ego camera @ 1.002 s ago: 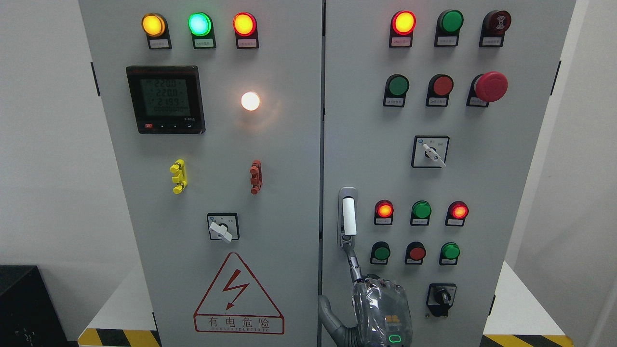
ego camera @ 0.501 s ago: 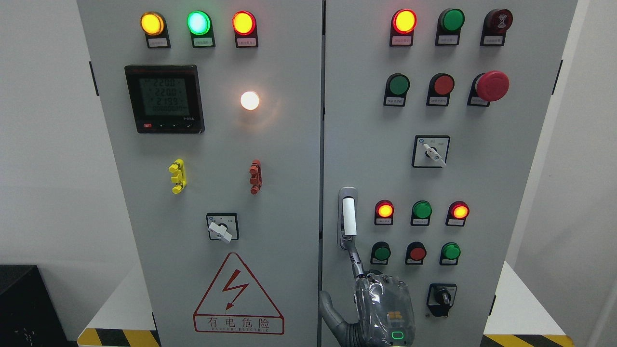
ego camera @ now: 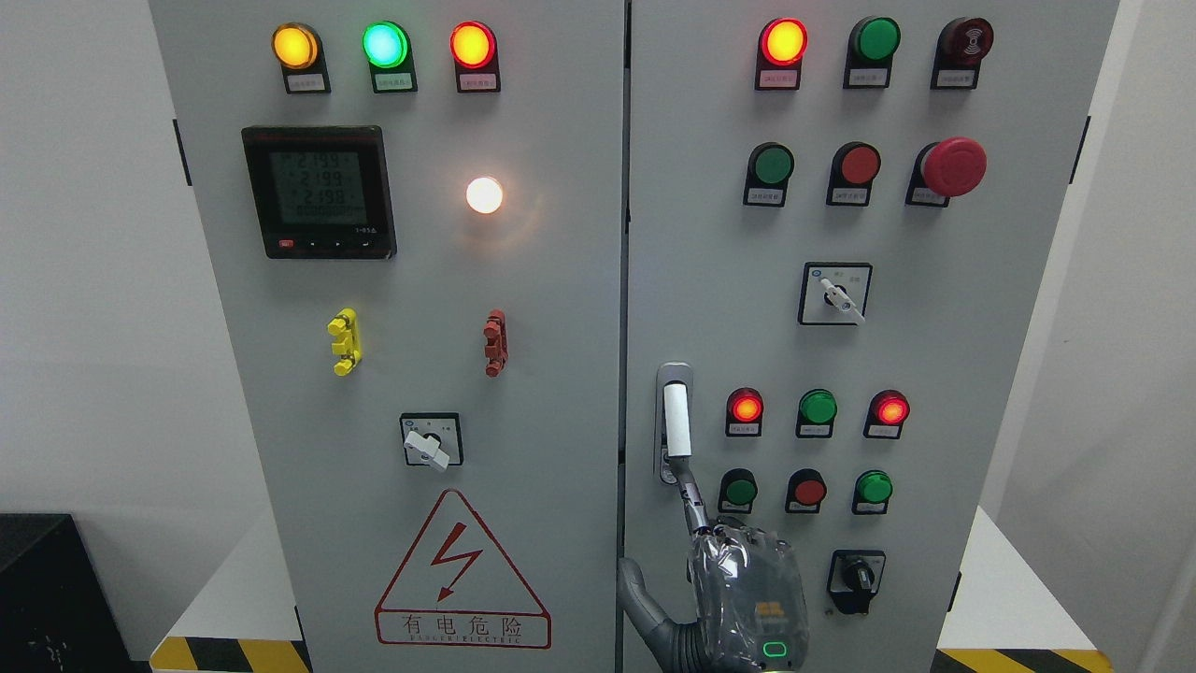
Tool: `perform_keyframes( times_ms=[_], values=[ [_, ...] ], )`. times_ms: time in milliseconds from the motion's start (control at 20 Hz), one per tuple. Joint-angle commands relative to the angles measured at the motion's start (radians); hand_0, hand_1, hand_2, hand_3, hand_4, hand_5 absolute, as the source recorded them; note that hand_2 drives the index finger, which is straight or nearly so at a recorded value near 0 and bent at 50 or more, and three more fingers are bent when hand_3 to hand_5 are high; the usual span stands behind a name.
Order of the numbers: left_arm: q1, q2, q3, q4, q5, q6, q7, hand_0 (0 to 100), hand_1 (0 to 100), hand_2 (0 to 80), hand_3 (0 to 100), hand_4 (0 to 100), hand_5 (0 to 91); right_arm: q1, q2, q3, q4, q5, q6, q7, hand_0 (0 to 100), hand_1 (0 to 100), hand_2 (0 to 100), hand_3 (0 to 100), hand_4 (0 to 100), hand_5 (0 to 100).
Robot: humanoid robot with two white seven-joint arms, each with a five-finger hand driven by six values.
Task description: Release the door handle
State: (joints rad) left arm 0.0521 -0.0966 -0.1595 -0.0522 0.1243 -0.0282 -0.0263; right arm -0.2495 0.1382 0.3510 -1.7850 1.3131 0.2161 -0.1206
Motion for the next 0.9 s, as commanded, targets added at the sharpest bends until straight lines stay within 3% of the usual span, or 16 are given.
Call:
perform_keyframes(
  times_ms=[0, 150, 601, 701, 852],
  values=[
    [0.000, 0.000, 0.000, 0.000, 0.000, 0.001, 0.000, 0, 0, 4.5, 10, 0, 0.0, 0.001, 0.001, -0.003, -0.040, -0.003, -0.001, 0.002, 40, 30, 32, 86, 80, 76],
    [0.000, 0.000, 0.000, 0.000, 0.000, 0.001, 0.000, 0, 0, 4.4, 10, 0, 0.0, 0.001, 0.001, -0.003, -0.053, -0.005, -0.001, 0.004, 43, 32, 43, 85, 79, 76],
    [0.000, 0.000, 0.000, 0.000, 0.000, 0.001, 0.000, 0, 0, 4.3, 10, 0, 0.0, -0.010, 0.001, -0.004, -0.076, -0.003, 0.009, 0.010, 30, 32, 65, 93, 78, 73],
    [0.000, 0.000, 0.000, 0.000, 0.000, 0.001, 0.000, 0, 0, 4.4, 10, 0, 0.0, -0.019, 0.001, -0.009, -0.077, -0.002, 0.011, 0.039, 26, 32, 70, 97, 79, 73],
    [0.000, 0.000, 0.000, 0.000, 0.000, 0.001, 0.000, 0, 0, 4.4, 10, 0, 0.0, -0.042, 0.001, -0.018, -0.080, 0.001, 0.011, 0.045, 21, 32, 73, 98, 80, 73]
  ],
)
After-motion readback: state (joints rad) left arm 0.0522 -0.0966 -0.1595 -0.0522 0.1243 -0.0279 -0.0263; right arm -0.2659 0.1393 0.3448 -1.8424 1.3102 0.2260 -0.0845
